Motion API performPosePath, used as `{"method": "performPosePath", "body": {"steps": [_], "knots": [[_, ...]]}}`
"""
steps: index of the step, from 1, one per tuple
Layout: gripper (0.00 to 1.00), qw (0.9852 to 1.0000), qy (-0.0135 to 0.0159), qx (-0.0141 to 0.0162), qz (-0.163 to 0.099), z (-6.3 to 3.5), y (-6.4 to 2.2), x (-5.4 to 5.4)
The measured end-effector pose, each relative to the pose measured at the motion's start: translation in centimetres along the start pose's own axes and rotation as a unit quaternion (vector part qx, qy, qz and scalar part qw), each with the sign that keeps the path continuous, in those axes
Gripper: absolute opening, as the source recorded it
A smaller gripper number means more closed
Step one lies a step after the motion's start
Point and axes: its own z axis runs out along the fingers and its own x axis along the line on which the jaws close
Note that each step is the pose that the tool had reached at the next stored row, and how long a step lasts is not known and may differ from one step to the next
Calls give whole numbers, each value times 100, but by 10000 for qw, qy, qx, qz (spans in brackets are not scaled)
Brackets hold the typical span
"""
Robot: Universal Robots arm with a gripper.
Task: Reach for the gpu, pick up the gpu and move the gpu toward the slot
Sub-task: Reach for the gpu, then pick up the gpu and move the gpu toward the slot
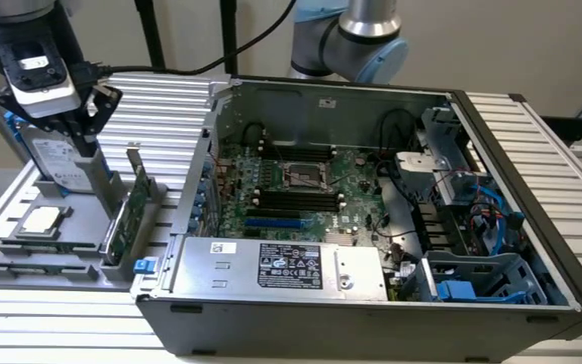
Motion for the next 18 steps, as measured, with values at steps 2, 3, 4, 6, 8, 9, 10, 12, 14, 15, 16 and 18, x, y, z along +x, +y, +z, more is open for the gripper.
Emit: {"method": "performPosePath", "body": {"steps": [2, 3, 4, 6, 8, 9, 10, 12, 14, 15, 16, 18], "knots": [[11, 10000, 1, 4, 0, 13, -33, -44], [11, 10000, 0, 6, 0, 20, -49, -63], [11, 10000, 0, 9, 0, 26, -66, -82], [11, 10000, -1, 15, 0, 38, -100, -109], [11, 10000, -2, 20, 0, 48, -125, -124], [11, 10000, -2, 19, 1, 49, -130, -129], [11, 10000, 0, 21, 1, 48, -132, -131], [11, 10000, 0, 20, 1, 48, -133, -131], [11, 10000, 0, 20, 1, 48, -133, -131], [11, 10000, 0, 20, 1, 48, -133, -131], [11, 10000, 0, 20, 1, 48, -133, -131], [11, 10000, 0, 20, 1, 48, -133, -131]]}}
